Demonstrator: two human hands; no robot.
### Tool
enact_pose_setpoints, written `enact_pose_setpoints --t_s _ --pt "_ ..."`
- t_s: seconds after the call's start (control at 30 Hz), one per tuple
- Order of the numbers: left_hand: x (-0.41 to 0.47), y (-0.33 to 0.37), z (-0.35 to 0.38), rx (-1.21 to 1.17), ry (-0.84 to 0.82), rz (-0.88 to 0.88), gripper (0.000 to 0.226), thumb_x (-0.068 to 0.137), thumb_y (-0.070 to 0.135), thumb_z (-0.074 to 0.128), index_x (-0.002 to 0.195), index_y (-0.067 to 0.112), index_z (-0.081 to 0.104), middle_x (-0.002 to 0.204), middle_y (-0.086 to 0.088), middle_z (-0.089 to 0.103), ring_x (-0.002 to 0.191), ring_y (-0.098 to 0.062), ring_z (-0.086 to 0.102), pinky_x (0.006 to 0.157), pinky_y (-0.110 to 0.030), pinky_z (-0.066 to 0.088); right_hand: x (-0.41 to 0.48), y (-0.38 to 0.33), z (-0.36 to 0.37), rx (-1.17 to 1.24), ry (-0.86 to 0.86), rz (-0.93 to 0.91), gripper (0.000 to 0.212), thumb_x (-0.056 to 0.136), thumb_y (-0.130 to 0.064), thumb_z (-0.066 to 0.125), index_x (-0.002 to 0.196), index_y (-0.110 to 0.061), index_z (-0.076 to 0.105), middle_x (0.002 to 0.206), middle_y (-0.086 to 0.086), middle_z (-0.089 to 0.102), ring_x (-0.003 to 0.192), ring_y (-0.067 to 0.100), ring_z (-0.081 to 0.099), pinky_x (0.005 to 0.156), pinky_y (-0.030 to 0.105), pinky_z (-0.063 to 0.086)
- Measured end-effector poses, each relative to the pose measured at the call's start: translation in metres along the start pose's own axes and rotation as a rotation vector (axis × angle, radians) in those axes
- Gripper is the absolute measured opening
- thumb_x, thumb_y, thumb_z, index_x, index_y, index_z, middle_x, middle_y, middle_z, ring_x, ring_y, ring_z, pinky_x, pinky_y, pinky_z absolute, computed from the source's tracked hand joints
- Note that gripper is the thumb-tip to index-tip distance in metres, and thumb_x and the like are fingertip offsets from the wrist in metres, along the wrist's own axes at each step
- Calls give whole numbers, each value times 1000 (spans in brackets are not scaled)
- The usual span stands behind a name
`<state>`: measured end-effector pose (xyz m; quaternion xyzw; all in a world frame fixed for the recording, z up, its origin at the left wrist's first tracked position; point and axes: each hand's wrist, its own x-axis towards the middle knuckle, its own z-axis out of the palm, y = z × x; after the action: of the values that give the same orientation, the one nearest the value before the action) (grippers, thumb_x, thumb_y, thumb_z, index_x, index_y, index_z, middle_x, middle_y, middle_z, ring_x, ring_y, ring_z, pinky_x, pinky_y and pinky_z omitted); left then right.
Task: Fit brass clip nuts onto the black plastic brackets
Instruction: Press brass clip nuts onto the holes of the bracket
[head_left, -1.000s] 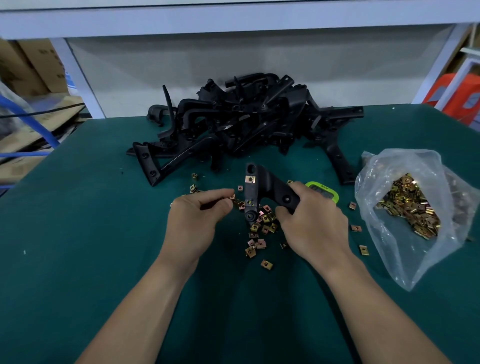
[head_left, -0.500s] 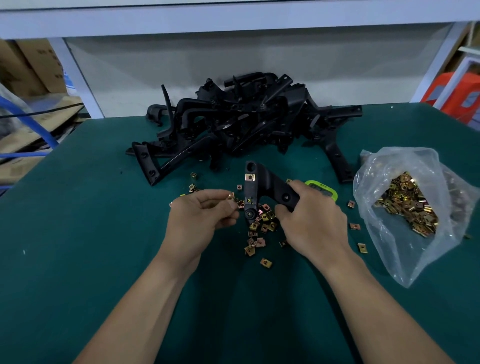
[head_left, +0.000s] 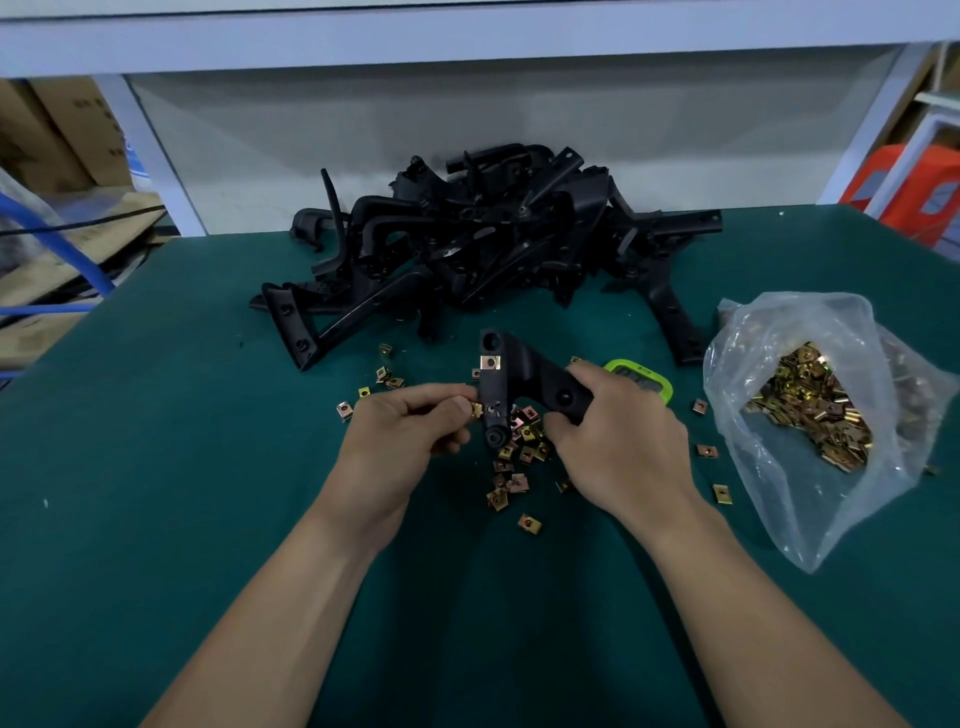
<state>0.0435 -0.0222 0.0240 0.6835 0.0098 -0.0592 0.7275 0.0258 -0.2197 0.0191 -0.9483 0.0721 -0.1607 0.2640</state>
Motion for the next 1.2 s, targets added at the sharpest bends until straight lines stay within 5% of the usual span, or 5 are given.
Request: enact_pose_setpoints --t_s 0.4,0.63,0.97,1.1,1.2 --pt "-8 -2 11 70 51 33 32 84 4 79 110 21 77 70 -6 75 53 -12 58 49 -19 44 -4 -6 2 -2 -24 -23 14 84 -33 66 93 -28 57 73 -8 61 75 27 57 64 36 44" --pt "-28 4 29 474 237 229 50 76 37 86 118 56 65 86 29 74 71 10 68 67 -4 48 -10 -9 10 -3 86 -10 14 87 -38 63 95 -33 52 62 -15 46 56 14 40 53 31 27" --pt "-27 0 35 771 409 321 59 89 40 72 142 48 49 113 14 76 71 3 64 83 -7 33 -15 -20 19 -27 103 7 15 86 -36 58 92 -34 45 61 -15 46 55 18 42 57 34 34" --pt "-26 -5 36 759 320 259 20 92 48 65 96 29 70 84 11 74 75 -9 66 77 -34 52 -14 -21 6 -24 69 -11 10 90 -34 57 89 -31 47 65 -12 53 57 16 49 54 33 32" --pt "-28 -7 35 768 321 334 37 95 45 62 68 21 60 56 5 57 54 -12 54 56 -33 38 -23 -25 -4 -12 59 -25 11 91 -33 56 92 -30 46 67 -12 51 57 16 46 52 32 29"
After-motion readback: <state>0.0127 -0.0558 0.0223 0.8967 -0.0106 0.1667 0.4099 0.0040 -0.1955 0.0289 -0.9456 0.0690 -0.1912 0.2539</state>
